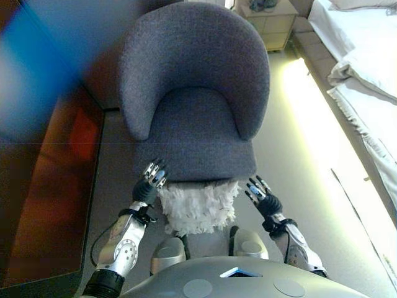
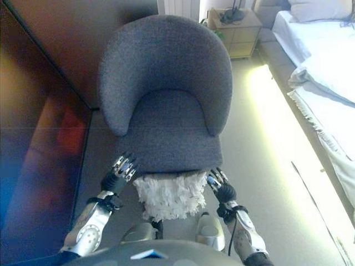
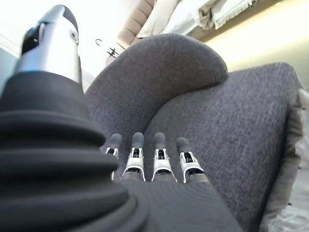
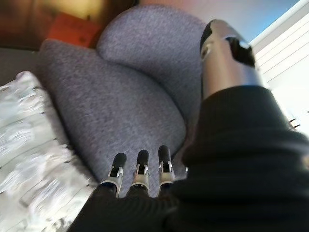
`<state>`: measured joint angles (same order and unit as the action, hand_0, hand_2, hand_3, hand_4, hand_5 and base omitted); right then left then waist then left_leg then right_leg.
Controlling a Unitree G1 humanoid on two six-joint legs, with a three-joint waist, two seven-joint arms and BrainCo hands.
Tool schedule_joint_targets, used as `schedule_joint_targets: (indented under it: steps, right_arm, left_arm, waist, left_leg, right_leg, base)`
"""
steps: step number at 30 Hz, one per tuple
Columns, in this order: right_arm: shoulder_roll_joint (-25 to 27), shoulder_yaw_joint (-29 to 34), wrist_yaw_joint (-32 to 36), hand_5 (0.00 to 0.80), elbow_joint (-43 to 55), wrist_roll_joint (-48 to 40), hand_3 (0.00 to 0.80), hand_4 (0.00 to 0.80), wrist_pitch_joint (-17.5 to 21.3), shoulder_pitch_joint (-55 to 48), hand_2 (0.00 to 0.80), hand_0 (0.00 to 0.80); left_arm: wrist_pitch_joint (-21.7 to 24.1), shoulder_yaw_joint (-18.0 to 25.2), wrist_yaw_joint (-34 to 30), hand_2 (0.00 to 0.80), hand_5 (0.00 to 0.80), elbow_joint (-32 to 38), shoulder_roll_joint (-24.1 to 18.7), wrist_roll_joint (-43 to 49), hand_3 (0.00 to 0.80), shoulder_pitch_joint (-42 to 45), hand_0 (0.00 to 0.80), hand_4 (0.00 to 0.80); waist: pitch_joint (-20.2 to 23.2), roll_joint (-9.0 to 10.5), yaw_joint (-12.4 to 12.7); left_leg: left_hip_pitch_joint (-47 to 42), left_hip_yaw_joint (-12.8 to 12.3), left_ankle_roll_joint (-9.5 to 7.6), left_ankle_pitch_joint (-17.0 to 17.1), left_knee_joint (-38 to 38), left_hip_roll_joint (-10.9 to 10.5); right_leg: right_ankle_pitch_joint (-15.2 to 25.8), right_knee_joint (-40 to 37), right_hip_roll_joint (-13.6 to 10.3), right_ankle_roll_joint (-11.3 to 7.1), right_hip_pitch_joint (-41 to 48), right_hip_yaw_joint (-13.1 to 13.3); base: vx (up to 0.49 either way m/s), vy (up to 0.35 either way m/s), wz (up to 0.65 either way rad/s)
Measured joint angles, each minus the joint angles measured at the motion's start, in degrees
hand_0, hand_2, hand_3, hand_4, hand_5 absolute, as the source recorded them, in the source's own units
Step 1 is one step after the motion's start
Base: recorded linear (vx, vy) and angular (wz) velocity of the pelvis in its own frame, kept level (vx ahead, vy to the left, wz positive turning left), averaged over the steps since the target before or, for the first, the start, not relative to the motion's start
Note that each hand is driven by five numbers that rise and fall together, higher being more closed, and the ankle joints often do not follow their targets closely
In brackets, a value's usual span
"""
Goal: Pick up the cushion and take it to the sofa
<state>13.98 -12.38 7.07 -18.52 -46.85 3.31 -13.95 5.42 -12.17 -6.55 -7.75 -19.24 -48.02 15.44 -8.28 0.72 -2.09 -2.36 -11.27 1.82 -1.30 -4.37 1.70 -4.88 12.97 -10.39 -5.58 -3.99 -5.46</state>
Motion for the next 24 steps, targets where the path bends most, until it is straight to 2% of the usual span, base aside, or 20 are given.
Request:
schedule_joint_targets:
  steps: [2, 5, 8, 10, 13, 16, 20, 22, 24]
  right_arm:
    - [0.0, 0.0, 0.0, 0.0, 0.0, 0.8, 0.0, 0.0, 0.4, 1.0, 0.0, 0.0]
    - [0.2, -0.1, -0.8, 0.0, 0.0, 3.6, 0.0, 0.0, 1.0, 2.7, 0.0, 0.0]
    - [2.6, -1.1, -4.6, 0.0, 0.1, 11.8, 0.0, 0.0, 2.3, 3.4, 0.0, 0.0]
    - [4.8, -1.6, -4.5, 0.0, 1.2, 11.3, 0.0, 0.0, 2.2, 4.1, 0.0, 0.0]
    - [4.5, -0.5, 0.3, 0.0, 1.6, 3.5, 0.0, 0.0, 1.1, 4.8, 0.0, 0.0]
    - [1.8, 0.2, 11.5, 0.0, 1.8, -9.9, 0.0, 0.0, -2.1, 4.8, 0.0, 0.0]
    - [-3.8, -0.1, 28.2, 0.0, 1.9, -24.5, 0.0, 0.0, -8.8, 4.9, 0.0, 0.0]
    - [-5.7, -0.2, 32.6, 0.0, 2.0, -29.3, 0.0, 0.0, -11.0, 4.9, 0.0, 0.0]
    - [-6.2, -0.1, 33.7, 0.0, 2.0, -30.6, 0.0, 0.0, -11.0, 4.8, 0.0, 0.0]
  left_arm:
    - [0.2, 0.1, 0.7, 0.0, 0.0, -0.1, 0.0, 0.6, 0.0, 0.1, 0.0, 0.0]
    - [1.2, 0.0, 4.0, 0.0, 0.0, -0.4, -0.7, 7.9, 0.0, -0.4, 0.0, 0.0]
    - [1.5, 0.3, 6.7, 0.0, 0.0, -2.4, -1.1, 10.1, 0.0, -2.5, 0.0, 0.0]
    - [0.9, 1.8, 5.4, 0.0, 0.0, -2.5, -0.5, 7.5, 0.0, -3.0, 0.0, 0.0]
    - [-2.8, 3.4, -1.1, 0.0, 0.0, -2.5, 1.7, -0.6, 0.0, -2.8, 0.0, 0.0]
    - [-8.5, 3.0, -12.5, 0.0, 0.0, -2.6, 4.4, -11.4, 0.0, -2.8, 0.0, 0.0]
    - [-16.3, 2.3, -28.3, 0.0, 0.0, -3.2, 8.7, -26.2, 0.0, -2.1, 0.0, 0.0]
    - [-18.2, 2.3, -32.3, 0.0, 0.0, -3.4, 10.2, -28.2, 0.0, -2.1, 0.0, 0.0]
    - [-18.6, 2.1, -33.7, 0.0, 0.0, -4.0, 10.5, -28.1, 0.0, -2.1, 0.0, 0.0]
  waist:
    - [-0.1, -0.09, 0.3]
    - [-0.2, -0.42, 1.5]
    - [-0.1, -0.76, 1.7]
    - [0.2, -1.08, 1.6]
    - [0.8, -1.38, 2.0]
    - [1.9, -1.62, 3.0]
    - [2.2, -1.91, 3.3]
    - [2.2, -1.87, 3.1]
    - [3.3, -1.68, 3.0]
  left_leg:
    - [-1.0, -1.5, 0.11, -0.1, 0.7, 0.3]
    - [-1.2, -3.0, 0.46, -0.5, 0.6, 1.3]
    - [-1.2, -2.8, 0.67, -0.4, 0.6, 2.0]
    - [-1.3, -2.6, 0.68, -0.4, 0.7, 2.2]
    - [-2.2, -1.9, 0.69, -0.4, 1.3, 2.5]
    - [-2.0, -1.2, 0.98, -0.3, 1.8, 2.4]
    - [-2.0, -0.5, 1.24, -0.1, 2.2, 2.3]
    - [-1.9, -0.5, 1.43, 0.0, 2.8, 2.3]
    - [-1.8, -0.6, 1.45, 0.1, 3.5, 2.4]
  right_leg:
    - [0.2, -0.5, -0.8, -0.17, 0.3, -1.8]
    - [1.5, -1.4, -1.7, -0.13, 0.3, -5.6]
    - [2.3, -2.6, -0.8, 0.0, 1.3, -6.3]
    - [2.8, -3.8, -0.5, 0.09, 2.1, -6.8]
    - [3.7, -6.5, 0.1, 0.06, 4.6, -7.9]
    - [4.0, -7.6, 0.1, -0.03, 5.0, -8.8]
    - [4.4, -8.7, 0.2, -0.04, 6.0, -9.8]
    - [4.4, -9.0, 0.2, -0.08, 6.5, -10.2]
    - [4.4, -9.3, 0.1, -0.17, 6.8, -11.0]
  base:
    - [-0.005, 0.002, -0.28]
    - [0.013, -0.033, -0.3]
    - [0.053, -0.034, -0.02]
    - [0.075, -0.038, 0.07]
    - [0.052, -0.028, 0.12]
    - [0.005, 0.005, 0.12]
    - [0.022, -0.008, 0.11]
    - [-0.009, -0.008, 0.1]
    - [-0.045, 0.003, 0.16]
